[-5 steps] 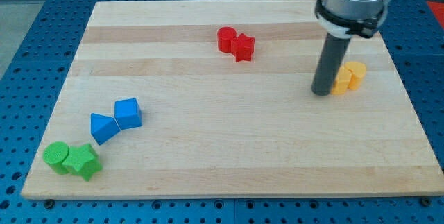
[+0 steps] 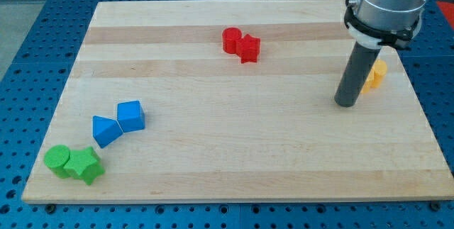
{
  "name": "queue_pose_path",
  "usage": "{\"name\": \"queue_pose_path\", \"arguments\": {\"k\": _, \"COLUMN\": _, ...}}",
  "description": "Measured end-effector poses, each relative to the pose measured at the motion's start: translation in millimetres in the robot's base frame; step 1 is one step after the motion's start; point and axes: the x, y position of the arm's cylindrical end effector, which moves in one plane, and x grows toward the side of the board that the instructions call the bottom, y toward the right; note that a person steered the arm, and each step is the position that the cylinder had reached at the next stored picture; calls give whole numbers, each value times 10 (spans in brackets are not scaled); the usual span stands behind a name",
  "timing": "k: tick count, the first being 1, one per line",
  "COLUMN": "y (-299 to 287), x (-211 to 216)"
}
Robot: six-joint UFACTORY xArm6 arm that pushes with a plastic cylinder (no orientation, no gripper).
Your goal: Point your arm at the red circle
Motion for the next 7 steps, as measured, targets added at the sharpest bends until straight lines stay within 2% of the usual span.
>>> {"name": "queue_pose_path", "arguments": {"k": 1, "y": -128, "x": -10}}
{"name": "queue_pose_path", "arguments": {"k": 3, "y": -1090, "x": -76}}
{"name": "queue_pose_path", "arguments": {"k": 6, "y": -1956, "x": -806}}
{"name": "queue_pose_path", "arguments": {"k": 7, "y": -2087, "x": -1172}}
